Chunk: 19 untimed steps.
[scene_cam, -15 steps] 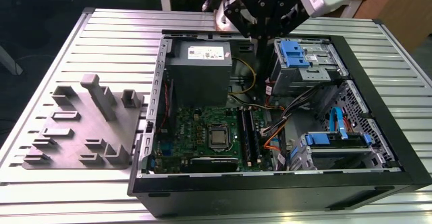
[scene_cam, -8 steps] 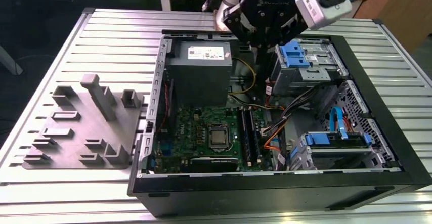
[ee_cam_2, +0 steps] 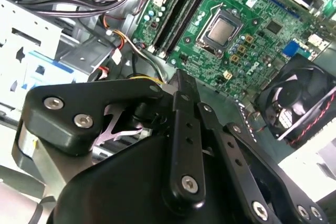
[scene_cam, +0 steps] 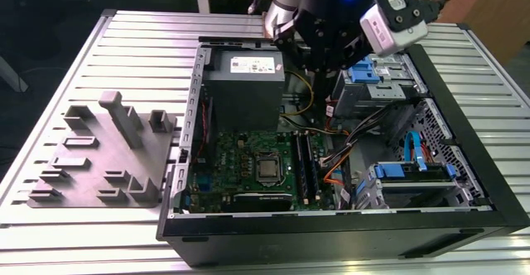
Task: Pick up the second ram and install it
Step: 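Press down the second ram until it locks into place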
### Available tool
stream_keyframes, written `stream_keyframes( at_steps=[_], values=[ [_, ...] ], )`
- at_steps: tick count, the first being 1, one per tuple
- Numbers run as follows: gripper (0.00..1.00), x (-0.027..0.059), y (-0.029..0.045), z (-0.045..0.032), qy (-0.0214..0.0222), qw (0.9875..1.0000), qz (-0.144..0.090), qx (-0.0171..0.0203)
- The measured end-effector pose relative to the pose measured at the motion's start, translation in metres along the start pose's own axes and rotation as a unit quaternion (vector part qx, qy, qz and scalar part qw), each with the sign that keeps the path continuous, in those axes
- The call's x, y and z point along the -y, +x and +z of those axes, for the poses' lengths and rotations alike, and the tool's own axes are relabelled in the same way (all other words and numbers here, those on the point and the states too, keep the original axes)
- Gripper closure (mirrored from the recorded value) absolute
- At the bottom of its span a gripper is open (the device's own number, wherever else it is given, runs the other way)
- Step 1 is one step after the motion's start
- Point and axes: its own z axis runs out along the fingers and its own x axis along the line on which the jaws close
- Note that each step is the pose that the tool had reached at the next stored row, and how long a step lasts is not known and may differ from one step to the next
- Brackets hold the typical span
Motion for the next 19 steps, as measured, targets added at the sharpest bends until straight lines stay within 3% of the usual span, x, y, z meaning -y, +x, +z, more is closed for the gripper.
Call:
stream_keyframes(
  at_steps=[13,19],
  values=[
    [0.93,0.0149,-0.0007,0.0204,0.0002,1.0000,0.000,-0.0038],
    [0.93,0.0254,-0.0032,0.0263,0.0002,1.0000,0.000,-0.0083]
  ],
)
